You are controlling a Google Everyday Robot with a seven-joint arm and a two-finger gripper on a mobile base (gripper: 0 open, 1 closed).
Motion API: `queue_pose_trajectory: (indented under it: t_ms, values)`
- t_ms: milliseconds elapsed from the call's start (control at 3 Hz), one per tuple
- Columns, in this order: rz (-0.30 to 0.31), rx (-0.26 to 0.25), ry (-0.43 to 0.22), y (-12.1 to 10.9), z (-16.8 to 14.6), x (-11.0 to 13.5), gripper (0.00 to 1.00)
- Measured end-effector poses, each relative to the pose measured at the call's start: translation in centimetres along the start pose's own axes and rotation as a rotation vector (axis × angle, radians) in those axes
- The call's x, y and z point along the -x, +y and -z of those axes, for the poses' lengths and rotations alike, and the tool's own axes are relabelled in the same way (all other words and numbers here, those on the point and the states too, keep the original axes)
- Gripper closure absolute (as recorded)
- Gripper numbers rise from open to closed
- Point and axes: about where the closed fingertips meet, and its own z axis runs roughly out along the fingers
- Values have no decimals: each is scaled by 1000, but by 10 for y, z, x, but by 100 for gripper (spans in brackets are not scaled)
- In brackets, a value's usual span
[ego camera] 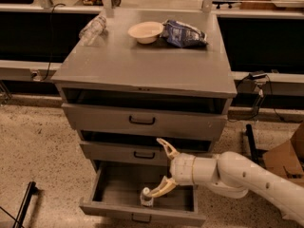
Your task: Pick blue plastic bottle from bottom drawer and place on counter
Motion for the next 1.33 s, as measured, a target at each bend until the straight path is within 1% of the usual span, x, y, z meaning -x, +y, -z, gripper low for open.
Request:
queue_pose_trajectory:
  t_ms: [333,667,1000,1333]
  values:
    - [-24,50,-63,30,-45,-56,0]
    - [-80,56,-46,46,-57,-105,0]
    - [-95,59,-48,51,-59,-111,0]
    - [-118,76,-48,51,-69,-122,0]
